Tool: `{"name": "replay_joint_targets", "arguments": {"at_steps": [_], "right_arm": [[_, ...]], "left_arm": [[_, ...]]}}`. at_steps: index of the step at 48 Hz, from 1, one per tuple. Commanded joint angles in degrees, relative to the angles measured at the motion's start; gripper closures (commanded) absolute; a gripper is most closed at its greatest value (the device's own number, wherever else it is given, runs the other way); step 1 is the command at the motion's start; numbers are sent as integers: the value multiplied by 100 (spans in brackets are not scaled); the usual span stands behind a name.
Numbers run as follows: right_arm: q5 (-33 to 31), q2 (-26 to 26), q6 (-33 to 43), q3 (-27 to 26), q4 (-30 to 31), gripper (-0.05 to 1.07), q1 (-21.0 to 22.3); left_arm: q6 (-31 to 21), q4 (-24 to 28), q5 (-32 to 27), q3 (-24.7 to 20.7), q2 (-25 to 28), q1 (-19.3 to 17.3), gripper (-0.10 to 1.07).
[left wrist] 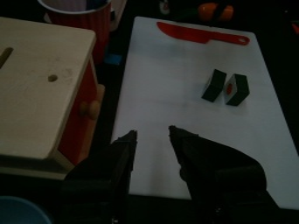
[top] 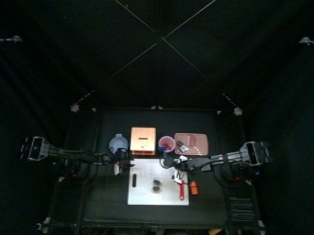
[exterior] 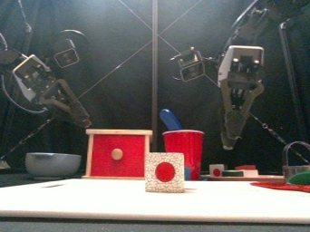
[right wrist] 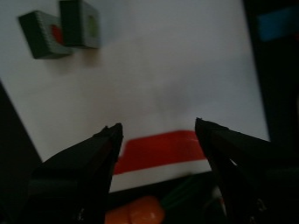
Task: Place cut sushi roll onto plate
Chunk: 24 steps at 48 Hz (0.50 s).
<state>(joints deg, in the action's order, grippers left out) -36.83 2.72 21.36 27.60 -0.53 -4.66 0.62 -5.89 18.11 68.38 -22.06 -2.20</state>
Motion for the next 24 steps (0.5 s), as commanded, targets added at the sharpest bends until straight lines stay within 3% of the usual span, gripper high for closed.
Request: {"name": "replay_joint_targets", "arguments": {"at_steps": [1, 11, 24], "right_arm": [[18, 158, -35, -483, 26, 6, -44], [70, 659, -35, -1011, 9, 6, -35], [176, 949, -9, -1230, -9, 6, -26]], "left_arm": [[0, 26, 26, -97, -9, 0, 21], [9, 105, 26, -9, 0, 18, 21], [-9, 149, 18, 26, -9, 26, 21]]}}
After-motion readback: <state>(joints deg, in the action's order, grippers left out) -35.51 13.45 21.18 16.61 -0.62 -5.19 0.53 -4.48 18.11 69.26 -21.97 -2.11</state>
